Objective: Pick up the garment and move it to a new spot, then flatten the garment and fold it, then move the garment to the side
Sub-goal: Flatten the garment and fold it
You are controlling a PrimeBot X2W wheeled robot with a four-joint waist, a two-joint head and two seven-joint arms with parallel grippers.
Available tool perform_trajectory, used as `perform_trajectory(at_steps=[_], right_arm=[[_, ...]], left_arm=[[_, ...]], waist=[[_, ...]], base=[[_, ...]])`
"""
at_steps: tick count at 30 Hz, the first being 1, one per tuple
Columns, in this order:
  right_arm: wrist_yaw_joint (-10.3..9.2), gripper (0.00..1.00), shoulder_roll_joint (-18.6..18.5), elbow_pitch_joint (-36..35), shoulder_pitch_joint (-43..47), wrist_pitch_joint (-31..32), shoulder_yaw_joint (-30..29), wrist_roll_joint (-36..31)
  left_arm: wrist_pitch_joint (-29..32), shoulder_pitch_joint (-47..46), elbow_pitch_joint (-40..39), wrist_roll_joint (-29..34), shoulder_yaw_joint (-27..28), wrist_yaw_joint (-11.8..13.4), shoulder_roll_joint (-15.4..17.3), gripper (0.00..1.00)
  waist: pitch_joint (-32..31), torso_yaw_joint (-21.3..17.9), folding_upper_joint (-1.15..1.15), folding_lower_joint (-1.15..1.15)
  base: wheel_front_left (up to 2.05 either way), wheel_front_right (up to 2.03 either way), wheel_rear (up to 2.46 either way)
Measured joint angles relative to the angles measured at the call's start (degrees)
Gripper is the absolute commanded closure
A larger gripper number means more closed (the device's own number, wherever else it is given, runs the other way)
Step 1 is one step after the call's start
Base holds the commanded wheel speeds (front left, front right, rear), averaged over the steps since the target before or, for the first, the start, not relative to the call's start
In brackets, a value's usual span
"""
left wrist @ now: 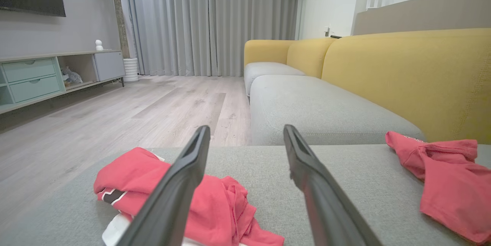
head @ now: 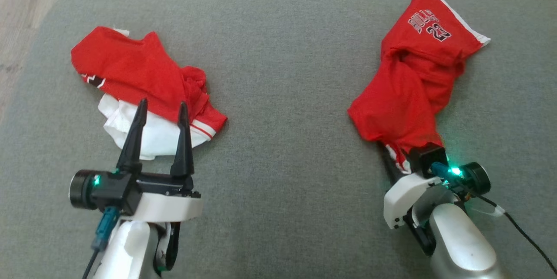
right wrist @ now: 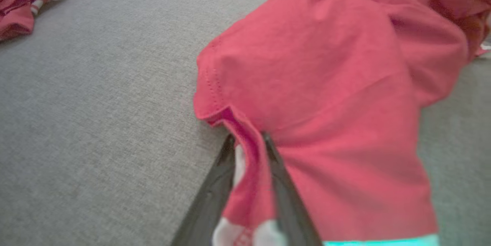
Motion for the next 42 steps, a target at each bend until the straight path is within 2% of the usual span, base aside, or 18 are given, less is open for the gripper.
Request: perform_trajectory(at_steps=[7, 14, 20, 27, 31, 34, 37, 42], right_arm=[[0.00, 1.00, -0.16, 0.86, -0.05, -4.02, 1.21, 3.60], [0.00, 1.00, -0.20, -1.78, -1.83, -6.48, 2.38, 10.35], [0.00, 1.00, -0.42, -5.70, -5.77, -5.86, 7.37, 15.75], [0.00, 1.00, -0.41, -8.82, -15.12, -6.97, 12.62, 31.64], [0.00, 1.00, -0.40, -6.43, -20.59, -9.51, 8.02, 36.75], [0.00, 1.00, -0.49, -3.20, -20.93, -10.12, 3.39, 38.80], [0.00, 1.00, -0.49, -0.16, -17.45, -10.54, -0.59, 38.56], [0.00, 1.00, -0.45, 3.85, -5.80, -10.54, -7.61, 36.21]], left_arm=[[0.00, 0.10, 0.66, 1.34, 0.35, -0.91, -1.14, 0.00], [0.00, 1.05, 1.47, 2.35, 0.54, -1.93, -1.40, 0.00], [0.00, 3.38, 1.74, 2.35, 1.22, -2.34, -1.79, 0.00], [0.00, 5.43, 1.81, 2.81, 2.01, -2.34, -2.03, 0.00], [0.00, 6.58, 1.77, 2.83, 2.87, -2.34, -2.02, 0.00], [0.00, 7.07, 1.24, 2.85, 3.64, -2.32, -2.01, 0.00], [0.00, 7.16, 0.63, 3.37, 3.78, -2.33, -2.02, 0.00], [0.00, 7.18, 0.31, 3.44, 3.78, -2.43, -2.09, 0.00]], waist=[[-2.03, -1.02, 0.00, -0.01], [-5.33, -1.50, 0.00, -0.01], [-7.99, -0.91, 0.00, -0.01], [-10.87, -0.10, 0.00, -0.01], [-11.82, -0.41, 0.00, -0.02], [-11.91, -1.24, 0.00, -0.02], [-11.52, -2.36, 0.00, -0.01], [-10.58, -4.57, 0.00, -0.01]], base=[[0.00, 0.00, 0.00], [0.00, 0.00, 0.00], [0.00, 0.00, 0.00], [0.00, 0.00, 0.00], [0.00, 0.00, 0.00], [0.00, 0.00, 0.00], [0.00, 0.00, 0.00], [0.00, 0.00, 0.00]])
